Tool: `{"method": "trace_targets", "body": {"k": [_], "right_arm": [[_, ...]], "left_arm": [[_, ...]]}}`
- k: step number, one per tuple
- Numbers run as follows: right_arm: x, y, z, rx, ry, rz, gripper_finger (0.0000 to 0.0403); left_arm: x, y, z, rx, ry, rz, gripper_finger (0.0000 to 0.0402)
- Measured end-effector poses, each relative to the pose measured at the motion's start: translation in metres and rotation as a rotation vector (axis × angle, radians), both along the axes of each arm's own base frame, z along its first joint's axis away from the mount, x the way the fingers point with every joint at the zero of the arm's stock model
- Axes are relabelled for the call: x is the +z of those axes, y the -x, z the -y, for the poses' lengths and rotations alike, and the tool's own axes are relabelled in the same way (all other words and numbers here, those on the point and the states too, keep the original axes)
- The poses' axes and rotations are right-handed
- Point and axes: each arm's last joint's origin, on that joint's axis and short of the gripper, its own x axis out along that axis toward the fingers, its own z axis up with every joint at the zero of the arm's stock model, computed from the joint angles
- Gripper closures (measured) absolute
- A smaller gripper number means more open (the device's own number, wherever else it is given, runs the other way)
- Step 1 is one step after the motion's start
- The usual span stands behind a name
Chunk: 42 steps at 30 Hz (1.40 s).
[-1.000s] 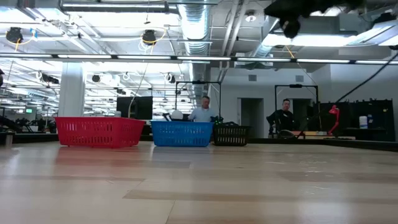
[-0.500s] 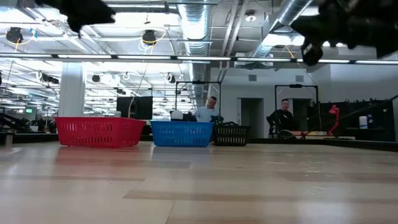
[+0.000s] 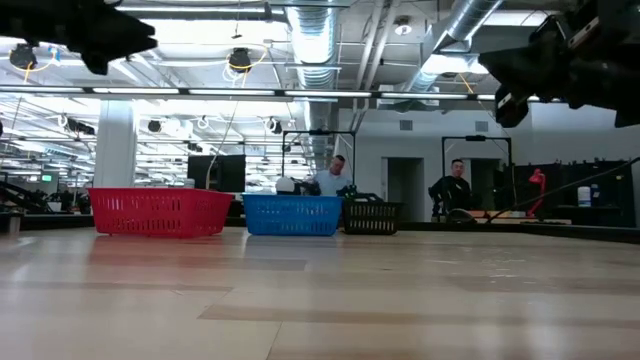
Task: Pick and place items into bin
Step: Return to Home Position
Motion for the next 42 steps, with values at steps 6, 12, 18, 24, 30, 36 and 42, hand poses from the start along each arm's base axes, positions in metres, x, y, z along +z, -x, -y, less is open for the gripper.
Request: {"method": "trace_targets", "body": {"k": [6, 12, 18, 24, 30, 36, 42], "right_arm": [[-0.002, 0.001, 0.006, -0.049, 0.011, -0.018, 0.0403], [-0.009, 0.0, 0.006, -0.048, -0.015, -0.086, 0.0403], [-0.015, 0.0, 0.006, -0.045, -0.037, -0.147, 0.0403], [-0.023, 0.0, 0.006, -0.044, -0.068, -0.231, 0.0403], [-0.032, 0.001, 0.006, -0.043, -0.1, -0.319, 0.0403], [-0.037, 0.001, 0.005, -0.042, -0.119, -0.369, 0.0403], [-0.038, 0.001, 0.005, -0.042, -0.121, -0.374, 0.0403]], "left_arm": [[-0.005, -0.008, 0.004, -0.107, -0.054, -0.014, 0.0262], [-0.035, -0.024, 0.008, -0.199, -0.118, 0.043, 0.0262], [-0.058, -0.031, 0.01, -0.206, -0.195, 0.055, 0.0262], [-0.064, -0.032, 0.008, -0.148, -0.225, 0.008, 0.0262], [-0.075, -0.033, 0.009, -0.172, -0.195, -0.098, 0.0262], [-0.076, -0.034, 0.008, -0.162, -0.179, -0.112, 0.0262], [-0.076, -0.034, 0.008, -0.161, -0.183, -0.116, 0.0262]]}}
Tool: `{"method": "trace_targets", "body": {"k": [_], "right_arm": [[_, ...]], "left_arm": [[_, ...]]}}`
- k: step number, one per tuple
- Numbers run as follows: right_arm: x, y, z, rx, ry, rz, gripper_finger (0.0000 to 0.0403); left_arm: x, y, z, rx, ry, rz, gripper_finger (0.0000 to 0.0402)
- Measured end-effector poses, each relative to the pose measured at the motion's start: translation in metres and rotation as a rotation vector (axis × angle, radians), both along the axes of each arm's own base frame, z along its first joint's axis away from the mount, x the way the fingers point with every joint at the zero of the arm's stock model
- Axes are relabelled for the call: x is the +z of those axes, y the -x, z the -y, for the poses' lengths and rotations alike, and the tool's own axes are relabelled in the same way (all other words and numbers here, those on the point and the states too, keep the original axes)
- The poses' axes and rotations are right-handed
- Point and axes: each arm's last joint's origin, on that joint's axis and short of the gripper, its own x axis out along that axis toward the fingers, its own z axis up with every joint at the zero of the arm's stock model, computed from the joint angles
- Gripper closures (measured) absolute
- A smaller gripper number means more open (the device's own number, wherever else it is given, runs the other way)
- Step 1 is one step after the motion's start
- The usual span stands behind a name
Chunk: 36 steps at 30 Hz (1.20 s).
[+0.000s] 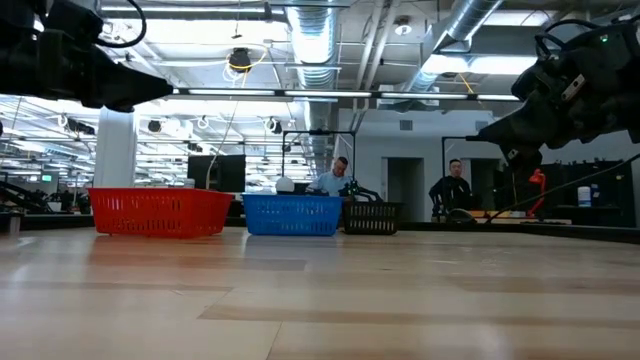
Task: Pick and place items into bin
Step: Return to Home Position
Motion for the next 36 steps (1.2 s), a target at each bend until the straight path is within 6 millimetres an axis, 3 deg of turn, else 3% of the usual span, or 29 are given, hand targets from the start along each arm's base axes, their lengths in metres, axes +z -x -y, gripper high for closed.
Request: {"method": "trace_targets", "body": {"k": [36], "right_arm": [[-0.0001, 0.0, 0.0, 0.0, 0.0, 0.0, 0.0403]], "left_arm": [[-0.0005, 0.0, -0.0001, 0.004, 0.002, -0.004, 0.0262]]}}
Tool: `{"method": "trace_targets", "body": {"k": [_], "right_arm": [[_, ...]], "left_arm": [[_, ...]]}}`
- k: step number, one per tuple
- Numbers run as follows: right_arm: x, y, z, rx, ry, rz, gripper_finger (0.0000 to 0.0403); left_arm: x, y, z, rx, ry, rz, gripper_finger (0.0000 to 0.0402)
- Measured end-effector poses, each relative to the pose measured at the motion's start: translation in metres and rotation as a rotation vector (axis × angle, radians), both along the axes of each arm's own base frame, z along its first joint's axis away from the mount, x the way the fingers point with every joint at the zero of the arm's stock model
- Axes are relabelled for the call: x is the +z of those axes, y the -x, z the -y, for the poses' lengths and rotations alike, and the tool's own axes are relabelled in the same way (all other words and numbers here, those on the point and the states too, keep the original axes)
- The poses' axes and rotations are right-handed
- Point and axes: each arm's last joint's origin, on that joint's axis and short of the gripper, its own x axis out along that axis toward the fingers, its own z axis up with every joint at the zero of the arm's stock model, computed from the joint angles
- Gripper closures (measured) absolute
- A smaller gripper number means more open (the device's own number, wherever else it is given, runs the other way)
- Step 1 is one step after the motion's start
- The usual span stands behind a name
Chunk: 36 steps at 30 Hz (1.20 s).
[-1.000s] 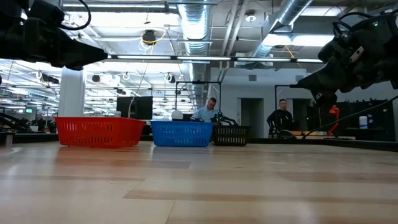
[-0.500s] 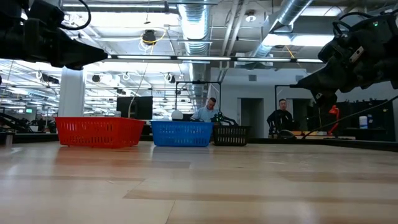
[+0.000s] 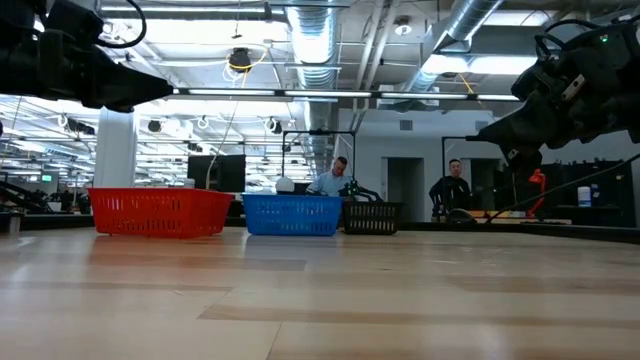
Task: Pick and place items into bin
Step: Return to Home Position
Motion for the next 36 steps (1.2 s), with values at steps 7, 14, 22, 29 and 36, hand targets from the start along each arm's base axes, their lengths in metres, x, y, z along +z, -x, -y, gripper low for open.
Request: {"method": "trace_targets", "body": {"k": [7, 14, 22, 29, 36], "right_arm": [[0.0, 0.0, 0.0, 0.0, 0.0, 0.0, 0.0403], [0.0, 0.0, 0.0, 0.0, 0.0, 0.0, 0.0403], [0.0, 0.0, 0.0, 0.0, 0.0, 0.0, 0.0403], [0.0, 0.0, 0.0, 0.0, 0.0, 0.0, 0.0403], [0.0, 0.0, 0.0, 0.0, 0.0, 0.0, 0.0403]], "left_arm": [[-0.0001, 0.0, 0.0, 0.0, 0.008, 0.002, 0.0262], [-0.0001, 0.0, 0.0, 0.0, 0.011, 0.002, 0.0262], [-0.0001, 0.0, 0.0, 0.0, 0.012, 0.003, 0.0262], [-0.0001, 0.0, 0.0, 0.0, 0.004, 0.001, 0.0262], [-0.0002, 0.0, 0.0, 0.0, 0.006, 0.001, 0.0262]]}}
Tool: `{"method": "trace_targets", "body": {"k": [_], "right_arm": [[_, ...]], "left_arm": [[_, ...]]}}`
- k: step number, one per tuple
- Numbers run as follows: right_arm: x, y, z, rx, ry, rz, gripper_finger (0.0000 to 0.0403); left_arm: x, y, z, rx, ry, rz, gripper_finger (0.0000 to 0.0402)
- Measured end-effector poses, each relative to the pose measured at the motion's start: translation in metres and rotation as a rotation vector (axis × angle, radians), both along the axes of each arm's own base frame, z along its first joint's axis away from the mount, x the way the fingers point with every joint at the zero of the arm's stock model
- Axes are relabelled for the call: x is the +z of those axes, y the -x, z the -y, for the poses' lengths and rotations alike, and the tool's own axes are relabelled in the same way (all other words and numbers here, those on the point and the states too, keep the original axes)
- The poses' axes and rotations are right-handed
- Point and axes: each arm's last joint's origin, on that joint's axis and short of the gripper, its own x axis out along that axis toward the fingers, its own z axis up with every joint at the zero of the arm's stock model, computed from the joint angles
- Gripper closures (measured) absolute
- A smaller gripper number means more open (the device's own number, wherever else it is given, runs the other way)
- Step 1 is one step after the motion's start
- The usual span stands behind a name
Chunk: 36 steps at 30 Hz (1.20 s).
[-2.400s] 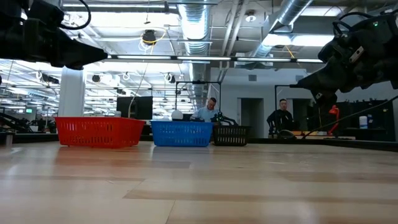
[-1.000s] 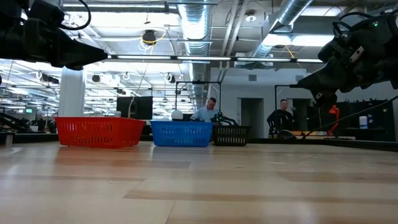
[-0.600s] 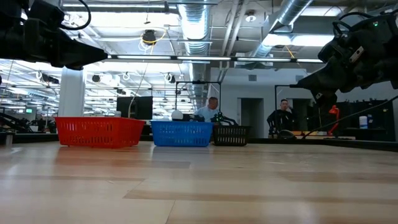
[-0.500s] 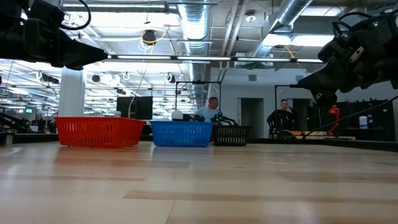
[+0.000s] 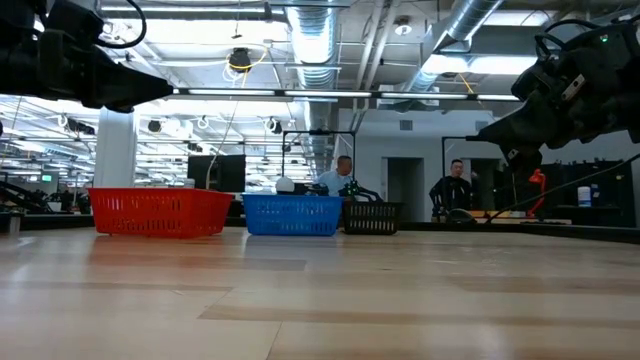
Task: Pick and place items into bin
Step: Return to Home Position
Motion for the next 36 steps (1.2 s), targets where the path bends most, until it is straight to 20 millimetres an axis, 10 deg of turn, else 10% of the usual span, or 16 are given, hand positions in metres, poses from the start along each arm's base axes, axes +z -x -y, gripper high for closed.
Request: {"method": "trace_targets", "body": {"k": [36], "right_arm": [[0.0, 0.0, 0.0, 0.0, 0.0, 0.0, 0.0403]], "left_arm": [[0.0, 0.0, 0.0, 0.0, -0.006, -0.001, 0.0262]]}}
